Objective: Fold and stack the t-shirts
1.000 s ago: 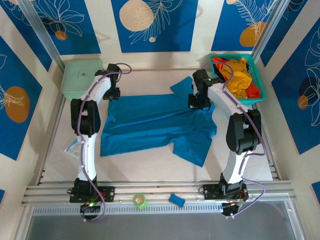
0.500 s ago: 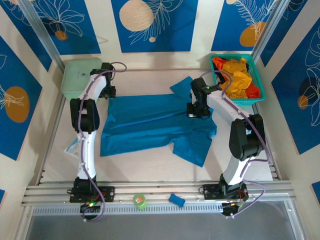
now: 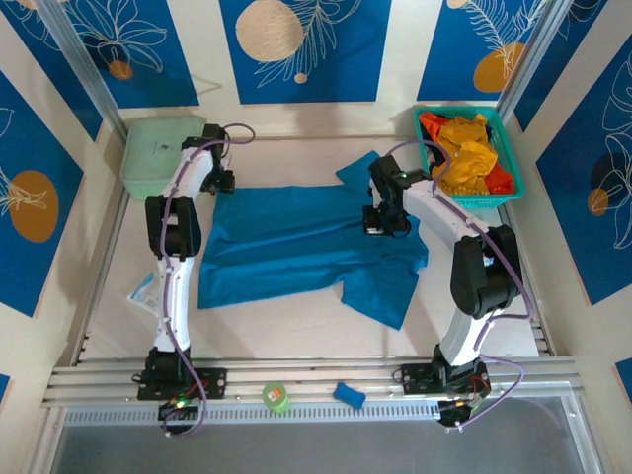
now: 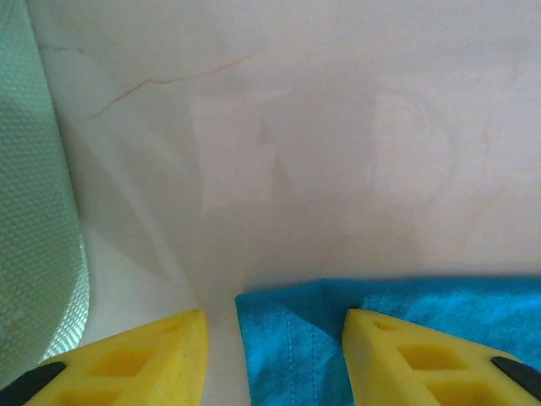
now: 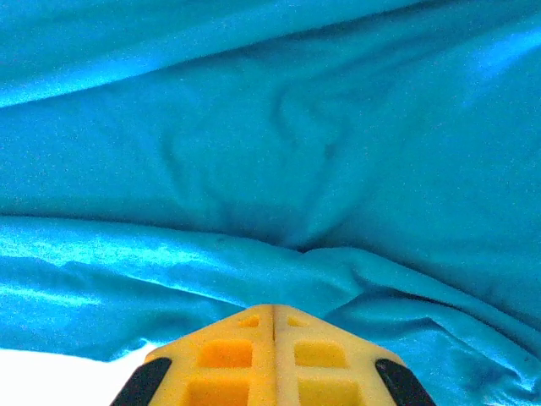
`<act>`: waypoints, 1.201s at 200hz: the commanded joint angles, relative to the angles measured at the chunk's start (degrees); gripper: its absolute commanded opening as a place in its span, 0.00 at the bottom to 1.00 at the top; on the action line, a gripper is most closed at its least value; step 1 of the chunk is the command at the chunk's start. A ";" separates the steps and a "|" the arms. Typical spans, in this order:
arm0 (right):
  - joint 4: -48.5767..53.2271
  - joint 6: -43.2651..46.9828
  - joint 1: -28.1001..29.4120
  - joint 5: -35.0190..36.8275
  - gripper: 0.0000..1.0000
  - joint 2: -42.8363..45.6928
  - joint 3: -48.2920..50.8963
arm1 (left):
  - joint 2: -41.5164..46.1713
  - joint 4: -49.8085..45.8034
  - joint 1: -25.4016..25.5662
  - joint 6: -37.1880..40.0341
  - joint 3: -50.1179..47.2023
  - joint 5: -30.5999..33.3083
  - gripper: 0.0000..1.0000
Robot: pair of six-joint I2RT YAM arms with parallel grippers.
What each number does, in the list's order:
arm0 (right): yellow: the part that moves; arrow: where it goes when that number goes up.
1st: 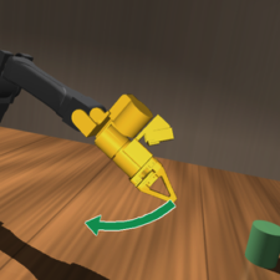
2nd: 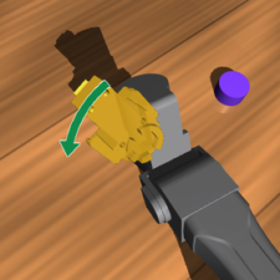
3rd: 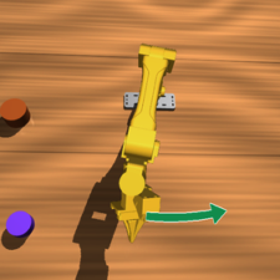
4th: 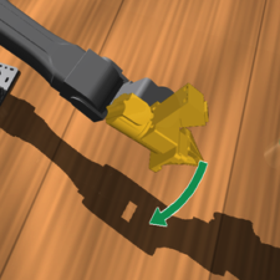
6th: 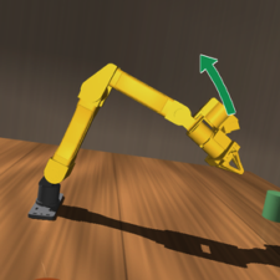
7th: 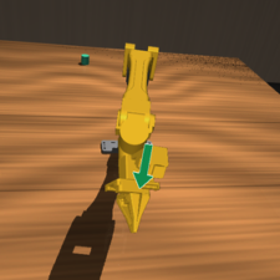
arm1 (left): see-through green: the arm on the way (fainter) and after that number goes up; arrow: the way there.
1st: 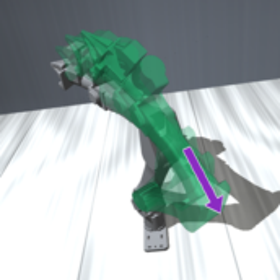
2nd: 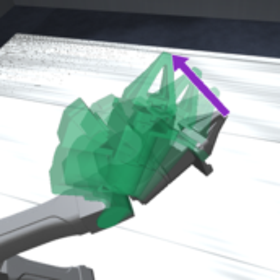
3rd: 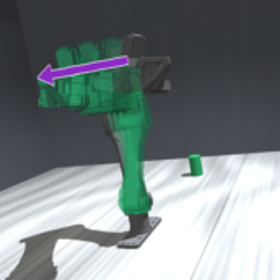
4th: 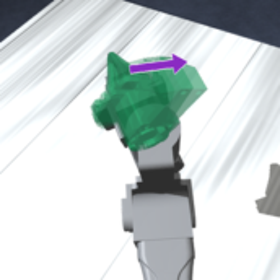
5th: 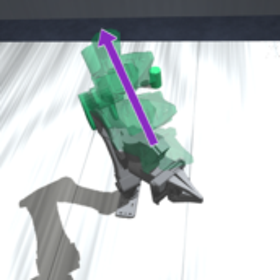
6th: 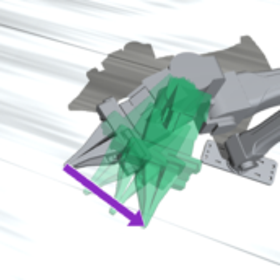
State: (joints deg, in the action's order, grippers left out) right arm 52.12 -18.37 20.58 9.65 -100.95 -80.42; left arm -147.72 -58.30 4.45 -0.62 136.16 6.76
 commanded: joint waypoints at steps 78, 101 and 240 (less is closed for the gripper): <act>0.04 -0.54 -1.20 -1.28 0.00 0.15 -2.97 | 0.12 -1.74 -0.50 0.46 -3.89 -6.63 0.00; -1.03 1.28 -4.48 -1.14 0.16 -3.30 -7.77 | 4.65 -0.09 -0.10 -1.22 -6.91 -6.50 0.00; 11.21 11.34 -12.41 10.73 0.39 -47.45 -57.67 | 22.95 3.36 3.54 -5.70 -18.40 -4.04 0.00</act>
State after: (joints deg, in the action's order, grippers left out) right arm 57.71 -8.01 8.54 19.75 -145.53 -133.93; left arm -125.54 -54.83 7.42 -5.72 119.85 2.15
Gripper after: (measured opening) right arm 0.412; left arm 0.064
